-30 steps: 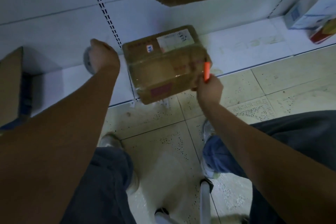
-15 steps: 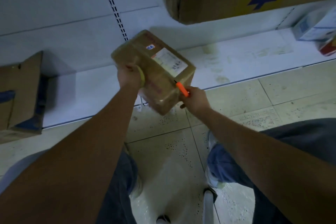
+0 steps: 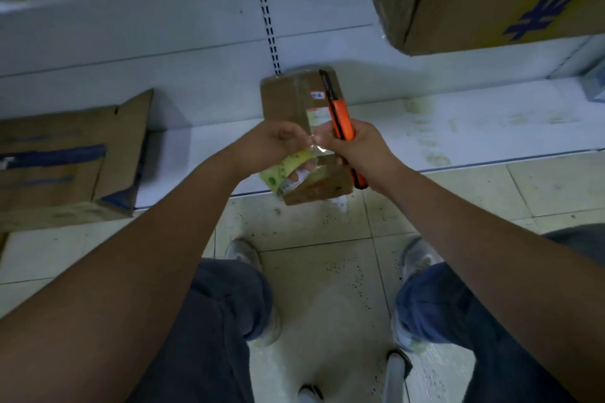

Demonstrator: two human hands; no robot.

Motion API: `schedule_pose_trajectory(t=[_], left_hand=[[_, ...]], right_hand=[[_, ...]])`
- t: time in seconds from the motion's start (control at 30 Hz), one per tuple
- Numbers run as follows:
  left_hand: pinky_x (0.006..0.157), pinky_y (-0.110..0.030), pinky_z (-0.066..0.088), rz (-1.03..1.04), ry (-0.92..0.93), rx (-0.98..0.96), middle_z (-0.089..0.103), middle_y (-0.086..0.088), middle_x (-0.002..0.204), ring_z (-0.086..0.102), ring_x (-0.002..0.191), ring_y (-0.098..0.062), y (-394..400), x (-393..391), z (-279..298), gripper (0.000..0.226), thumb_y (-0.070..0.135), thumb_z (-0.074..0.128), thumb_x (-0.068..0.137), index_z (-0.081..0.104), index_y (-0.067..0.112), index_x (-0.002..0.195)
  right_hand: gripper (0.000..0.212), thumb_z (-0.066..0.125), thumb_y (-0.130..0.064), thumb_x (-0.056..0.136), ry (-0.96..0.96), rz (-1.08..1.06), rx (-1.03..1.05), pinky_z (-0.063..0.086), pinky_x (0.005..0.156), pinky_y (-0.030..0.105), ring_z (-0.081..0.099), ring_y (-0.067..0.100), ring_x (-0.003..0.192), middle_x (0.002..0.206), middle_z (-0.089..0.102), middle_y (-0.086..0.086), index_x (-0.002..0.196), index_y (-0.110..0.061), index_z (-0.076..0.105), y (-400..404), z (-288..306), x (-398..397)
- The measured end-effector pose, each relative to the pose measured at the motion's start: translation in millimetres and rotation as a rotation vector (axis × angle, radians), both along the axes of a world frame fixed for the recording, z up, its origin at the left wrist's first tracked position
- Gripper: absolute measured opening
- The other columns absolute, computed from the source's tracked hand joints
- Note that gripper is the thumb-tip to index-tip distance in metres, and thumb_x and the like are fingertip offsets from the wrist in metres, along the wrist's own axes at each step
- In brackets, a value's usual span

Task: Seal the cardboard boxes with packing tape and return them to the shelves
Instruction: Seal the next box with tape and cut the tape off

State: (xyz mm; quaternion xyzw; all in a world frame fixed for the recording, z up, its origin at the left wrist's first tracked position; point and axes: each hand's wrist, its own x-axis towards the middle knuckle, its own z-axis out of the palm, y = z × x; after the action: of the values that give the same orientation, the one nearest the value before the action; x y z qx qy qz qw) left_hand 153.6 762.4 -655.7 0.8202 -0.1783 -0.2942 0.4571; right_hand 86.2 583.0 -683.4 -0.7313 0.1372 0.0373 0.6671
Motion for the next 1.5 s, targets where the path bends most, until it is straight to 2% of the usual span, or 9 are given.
schedule_pose_trajectory(t=[0.17,0.33,0.47,0.7,0.93,1.13,1.3,1.37,1.5], left_hand=[[0.057,-0.005,0.044,-0.068,-0.092,0.235,0.067,0.014,0.094,0.064,0.071,0.011,8.2,-12.1,1.0,0.017,0.037,0.066,0.094,0.065,0.028,0.107],[0.064,0.005,0.036,-0.164,-0.315,0.285,0.052,0.02,0.113,0.054,0.084,0.008,30.7,-19.6,0.7,0.075,0.041,0.078,0.081,0.042,0.031,0.146],[0.066,-0.018,0.054,-0.16,-0.356,0.577,0.072,0.006,0.109,0.07,0.064,-0.007,68.4,-7.3,-27.1,0.073,0.075,0.062,0.072,0.049,0.043,0.136],[0.082,-0.033,0.054,-0.242,-0.527,0.797,0.07,-0.003,0.115,0.06,0.075,-0.016,70.3,5.4,-88.9,0.072,0.066,0.052,0.09,0.034,0.033,0.15],[0.069,-0.03,0.05,-0.269,-0.698,0.92,0.067,-0.009,0.091,0.064,0.075,-0.023,60.1,26.9,-128.9,0.08,0.067,0.04,0.093,0.007,0.034,0.158],[0.074,-0.031,0.051,-0.224,-0.605,0.799,0.065,-0.008,0.093,0.059,0.073,-0.02,50.3,46.5,-141.1,0.078,0.061,0.038,0.097,-0.002,0.033,0.158],[0.078,-0.035,0.054,-0.211,-0.627,0.737,0.069,-0.01,0.097,0.062,0.076,-0.022,40.8,47.1,-149.2,0.078,0.061,0.034,0.098,0.0,0.027,0.159],[0.076,-0.032,0.051,-0.25,-0.59,0.717,0.07,-0.01,0.097,0.059,0.073,-0.019,35.9,44.1,-143.4,0.079,0.061,0.036,0.098,0.001,0.025,0.159],[0.074,-0.024,0.041,-0.318,-0.559,0.575,0.068,-0.013,0.111,0.059,0.082,-0.018,2.4,21.3,-137.9,0.083,0.057,0.043,0.099,-0.001,0.02,0.16]], right_hand=[[0.009,0.075,-0.016,0.087,0.019,-0.008,-0.142,0.048,0.06,0.019,0.059,0.002,0.056,0.066,0.066,-0.01,0.079,-0.017,0.071,8.9,7.1,-6.0],[0.009,0.07,-0.012,0.089,0.128,-0.202,-0.222,0.049,0.055,0.016,0.06,0.01,0.067,0.084,0.068,0.001,0.083,-0.017,0.067,-22.2,-8.0,-11.6],[0.013,0.065,-0.005,0.088,0.236,-0.359,-0.249,0.049,0.066,0.023,0.06,0.011,0.074,0.098,0.072,0.005,0.087,-0.017,0.07,-69.6,-34.4,-13.4],[0.009,0.066,-0.007,0.09,0.255,-0.38,-0.303,0.047,0.069,0.019,0.062,0.006,0.079,0.091,0.069,-0.004,0.095,-0.011,0.072,-60.0,-89.0,-3.2],[0.012,0.062,-0.006,0.092,0.284,-0.418,-0.27,0.043,0.06,0.013,0.06,0.004,0.075,0.091,0.069,-0.005,0.092,-0.016,0.069,-62.4,-117.8,12.7],[0.014,0.06,-0.012,0.095,0.387,-0.321,0.034,0.047,0.058,0.023,0.051,0.013,0.072,0.096,0.061,0.003,0.109,-0.013,0.06,-66.0,-130.5,33.1],[0.077,0.07,-0.028,0.092,0.524,-0.345,-0.453,0.056,0.069,0.032,0.061,0.023,0.087,0.127,0.05,0.015,0.154,-0.018,0.025,-69.5,-119.6,70.1],[0.068,0.069,-0.032,0.093,0.515,-0.415,-0.644,0.052,0.087,0.034,0.06,0.03,0.106,0.137,0.046,0.017,0.147,-0.01,0.034,-73.2,-113.7,68.4],[0.033,0.049,-0.033,0.103,0.389,-0.675,-0.461,0.052,0.079,0.034,0.063,0.024,0.092,0.109,0.063,0.01,0.12,-0.004,0.051,-49.7,-119.5,49.0]])
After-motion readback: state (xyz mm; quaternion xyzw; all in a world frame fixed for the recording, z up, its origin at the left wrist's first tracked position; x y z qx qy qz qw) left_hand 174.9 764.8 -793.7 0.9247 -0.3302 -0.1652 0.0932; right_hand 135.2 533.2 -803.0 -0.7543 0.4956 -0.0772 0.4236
